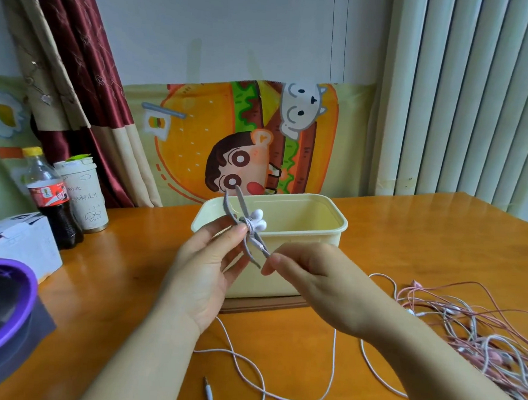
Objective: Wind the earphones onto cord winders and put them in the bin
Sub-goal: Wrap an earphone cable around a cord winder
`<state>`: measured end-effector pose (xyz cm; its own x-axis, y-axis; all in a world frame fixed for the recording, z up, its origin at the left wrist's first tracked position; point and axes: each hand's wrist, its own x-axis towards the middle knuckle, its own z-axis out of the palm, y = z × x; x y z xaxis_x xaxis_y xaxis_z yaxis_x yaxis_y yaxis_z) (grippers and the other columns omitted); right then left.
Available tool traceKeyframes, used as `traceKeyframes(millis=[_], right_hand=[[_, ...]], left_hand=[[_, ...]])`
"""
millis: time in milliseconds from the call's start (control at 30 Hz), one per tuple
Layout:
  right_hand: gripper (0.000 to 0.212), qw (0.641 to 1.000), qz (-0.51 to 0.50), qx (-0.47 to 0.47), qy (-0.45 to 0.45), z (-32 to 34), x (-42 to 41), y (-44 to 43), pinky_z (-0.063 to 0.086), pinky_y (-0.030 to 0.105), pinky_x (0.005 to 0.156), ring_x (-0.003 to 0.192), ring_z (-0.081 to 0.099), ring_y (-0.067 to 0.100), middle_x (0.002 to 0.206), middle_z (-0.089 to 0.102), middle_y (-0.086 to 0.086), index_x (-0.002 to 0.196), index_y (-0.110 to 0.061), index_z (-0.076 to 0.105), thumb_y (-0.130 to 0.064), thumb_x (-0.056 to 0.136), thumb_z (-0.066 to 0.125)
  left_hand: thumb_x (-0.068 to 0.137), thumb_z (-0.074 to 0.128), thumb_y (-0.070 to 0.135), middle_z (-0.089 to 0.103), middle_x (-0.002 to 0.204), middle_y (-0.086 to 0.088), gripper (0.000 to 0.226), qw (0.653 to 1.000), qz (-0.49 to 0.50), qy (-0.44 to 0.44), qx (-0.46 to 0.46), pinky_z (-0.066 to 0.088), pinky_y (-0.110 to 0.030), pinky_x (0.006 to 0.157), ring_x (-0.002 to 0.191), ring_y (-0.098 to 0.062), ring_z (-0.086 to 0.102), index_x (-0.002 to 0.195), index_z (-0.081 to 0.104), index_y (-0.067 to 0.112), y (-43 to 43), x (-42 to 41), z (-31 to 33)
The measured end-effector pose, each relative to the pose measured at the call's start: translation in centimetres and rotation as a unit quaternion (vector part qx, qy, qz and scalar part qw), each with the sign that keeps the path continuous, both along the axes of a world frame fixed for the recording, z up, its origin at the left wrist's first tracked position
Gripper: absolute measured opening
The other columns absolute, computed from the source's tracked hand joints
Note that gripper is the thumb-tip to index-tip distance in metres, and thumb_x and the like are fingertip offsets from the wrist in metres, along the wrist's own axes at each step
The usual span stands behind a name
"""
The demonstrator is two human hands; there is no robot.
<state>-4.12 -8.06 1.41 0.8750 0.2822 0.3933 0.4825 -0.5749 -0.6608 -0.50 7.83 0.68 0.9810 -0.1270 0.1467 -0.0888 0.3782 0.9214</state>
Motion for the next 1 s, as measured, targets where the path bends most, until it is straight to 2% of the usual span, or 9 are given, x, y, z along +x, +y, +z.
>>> traceKeyframes(millis=[133,300,533,633,700,800,867,933,1000], right_hand=[[0.025,0.997,0.018,-0.050,-0.056,1.1,-0.6,-0.4,0.033,0.019,0.050,0.053,0.045,0.006,0.057,0.051,-0.009,0.087,-0.015,0.070,-0.027,0.097,0.052],[0.028,0.989,-0.062,-0.004,-0.132,3.2,-0.7,-3.0,0.035,0.017,0.048,0.051,0.045,0.003,0.053,0.053,-0.005,0.077,-0.018,0.071,-0.042,0.083,0.057],[0.033,0.986,-0.047,0.136,-0.085,3.0,0.2,-4.8,0.030,0.010,0.048,0.049,0.039,0.000,0.051,0.048,-0.011,0.070,-0.016,0.068,-0.049,0.069,0.065],[0.045,0.970,0.013,0.243,0.015,2.1,1.3,-5.3,0.031,0.018,0.051,0.051,0.035,0.007,0.053,0.042,-0.007,0.068,-0.013,0.065,-0.057,0.064,0.073],[0.049,0.953,0.051,0.287,0.078,1.0,2.1,-5.1,0.037,0.030,0.057,0.057,0.037,0.021,0.060,0.043,0.009,0.069,-0.015,0.067,-0.061,0.059,0.079],[0.024,0.938,0.081,0.304,0.148,-0.6,2.3,-3.3,0.043,0.041,0.071,0.068,0.050,0.028,0.070,0.057,0.017,0.067,-0.015,0.069,-0.037,0.075,0.074],[0.025,0.930,0.070,0.323,0.163,-1.3,2.2,-1.8,0.044,0.026,0.060,0.058,0.052,0.015,0.063,0.061,0.004,0.064,-0.018,0.070,-0.018,0.088,0.063],[0.033,0.941,0.046,0.305,0.143,-1.6,2.1,-0.8,0.029,0.021,0.050,0.052,0.037,0.008,0.059,0.051,0.000,0.065,-0.021,0.070,-0.025,0.094,0.055],[0.034,0.975,0.004,0.204,0.089,-1.6,2.0,-0.7,0.022,0.024,0.048,0.051,0.027,0.010,0.057,0.039,0.000,0.064,-0.027,0.068,-0.035,0.094,0.054]], left_hand=[[0.070,0.070,0.032,0.074,0.095,0.007,0.036,0.987,0.009,-0.055,0.153,0.048,-0.028,0.078,0.087,-0.006,0.068,0.106,0.068,0.027,-0.4,-0.2,-0.7],[0.071,0.068,0.030,0.075,0.093,0.010,0.035,0.974,-0.087,-0.080,0.194,0.047,-0.013,0.070,0.086,0.001,0.068,0.106,0.066,0.025,-1.0,-0.9,-0.6],[0.077,0.075,0.013,0.075,0.099,0.000,0.030,0.970,-0.177,-0.077,0.145,0.050,-0.015,0.071,0.087,-0.006,0.068,0.106,0.069,0.018,-1.2,-1.6,-0.1],[0.077,0.069,0.008,0.074,0.103,-0.006,0.032,0.967,-0.208,-0.070,0.128,0.052,-0.019,0.071,0.088,-0.011,0.069,0.108,0.071,0.014,-1.2,-1.8,0.1],[0.075,0.076,0.000,0.074,0.098,-0.005,0.031,0.965,-0.232,-0.065,0.107,0.054,-0.021,0.071,0.084,-0.012,0.070,0.102,0.076,0.016,-1.3,-2.0,0.4],[0.069,0.081,0.002,0.074,0.095,-0.006,0.033,0.967,-0.240,-0.057,0.063,0.057,-0.024,0.070,0.082,-0.015,0.071,0.095,0.079,0.022,-1.5,-2.2,0.8],[0.065,0.087,0.014,0.074,0.102,-0.010,0.034,0.974,-0.223,-0.047,0.008,0.058,-0.026,0.069,0.084,-0.018,0.072,0.097,0.078,0.019,-1.4,-2.1,1.1],[0.069,0.076,0.018,0.074,0.102,-0.011,0.029,0.985,-0.164,-0.007,-0.050,0.060,-0.027,0.067,0.080,-0.017,0.073,0.098,0.077,0.015,-1.3,-1.7,1.2],[0.074,0.063,0.015,0.075,0.103,-0.008,0.032,0.991,-0.108,0.022,-0.075,0.060,-0.029,0.074,0.082,-0.015,0.073,0.104,0.073,0.013,-1.2,-1.3,1.2]])
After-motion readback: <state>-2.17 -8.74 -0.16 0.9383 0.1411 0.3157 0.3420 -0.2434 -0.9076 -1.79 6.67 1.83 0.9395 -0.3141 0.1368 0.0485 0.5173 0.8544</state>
